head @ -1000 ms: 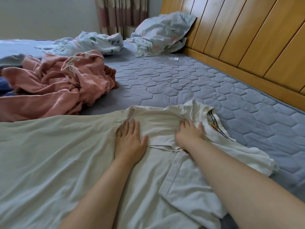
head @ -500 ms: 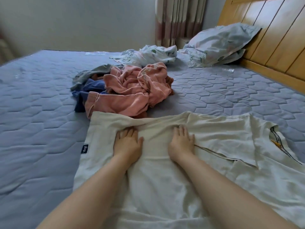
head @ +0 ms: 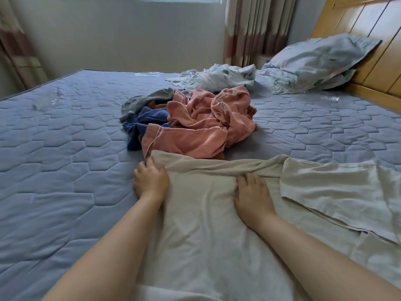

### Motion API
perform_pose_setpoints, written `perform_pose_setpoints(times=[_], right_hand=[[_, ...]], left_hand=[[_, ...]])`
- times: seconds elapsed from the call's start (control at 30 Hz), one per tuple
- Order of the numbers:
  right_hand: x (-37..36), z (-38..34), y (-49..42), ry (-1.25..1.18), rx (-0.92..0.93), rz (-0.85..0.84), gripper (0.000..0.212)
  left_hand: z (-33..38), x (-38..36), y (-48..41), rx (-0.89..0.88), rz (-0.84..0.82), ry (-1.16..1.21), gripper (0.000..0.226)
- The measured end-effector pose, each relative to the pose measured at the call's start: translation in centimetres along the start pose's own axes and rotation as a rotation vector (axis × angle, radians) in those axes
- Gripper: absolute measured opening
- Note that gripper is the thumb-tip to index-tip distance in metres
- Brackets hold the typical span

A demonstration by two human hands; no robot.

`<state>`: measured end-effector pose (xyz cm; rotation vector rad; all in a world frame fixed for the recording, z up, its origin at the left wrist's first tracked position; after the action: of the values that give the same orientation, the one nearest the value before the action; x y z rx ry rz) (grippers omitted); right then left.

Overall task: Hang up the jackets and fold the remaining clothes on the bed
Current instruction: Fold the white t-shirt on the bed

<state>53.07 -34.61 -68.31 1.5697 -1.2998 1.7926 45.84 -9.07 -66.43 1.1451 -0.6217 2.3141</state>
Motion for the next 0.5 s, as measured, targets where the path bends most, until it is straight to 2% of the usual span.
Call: perform_pose_setpoints(times=[0.03,0.1,0.17,0.23,0.37,0.43,0.5], right_hand=[[0.3,-0.5,-0.5,-0.026,0.062,0.084,0.044],[0.8,-1.5,-1.9,-0.111,0.116,0.148,0.035],[1.5,-2.5,-4.0,-0.226,0.057,0.154,0.030],[2.2,-3.3,-6.6,-0.346,-0.090,0.106,0.031],[1.9,-4.7,-11.3,-0.596,-0.467,-0.244,0.059],[1.5,-5.7,-13.2,-0.683,-0.538,-0.377,0.052],[1.1,-6.9,-14.3,-0.698,-0.572,-0.501,0.031]], left_hand=[[-0.9,0.1,-0.8,0.066,-0.034,0.108,0.046],[-1.8,-0.1,-2.2,0.108,-0.081,0.287,0.043],[-1.7,-0.4,-2.9,0.102,-0.157,0.414,0.041],[-1.3,-0.5,-3.6,0.099,-0.244,0.498,0.042],[0.5,-0.8,-4.1,0.030,-0.253,0.486,0.042],[1.1,-1.2,-3.2,-0.019,-0.155,0.485,0.040],[0.7,-1.9,-1.7,-0.087,0.020,0.512,0.045]])
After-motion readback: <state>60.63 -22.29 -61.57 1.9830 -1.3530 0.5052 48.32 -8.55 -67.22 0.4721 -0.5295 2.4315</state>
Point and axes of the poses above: each hand's wrist, its own y-axis away from the middle knuckle, its own x-axis out of the back of the hand, z = x × y, the point moved 4 cm from there along -y, towards the middle knuckle, and after that the axes turned 1 degree about z, right-handed, at the moved point
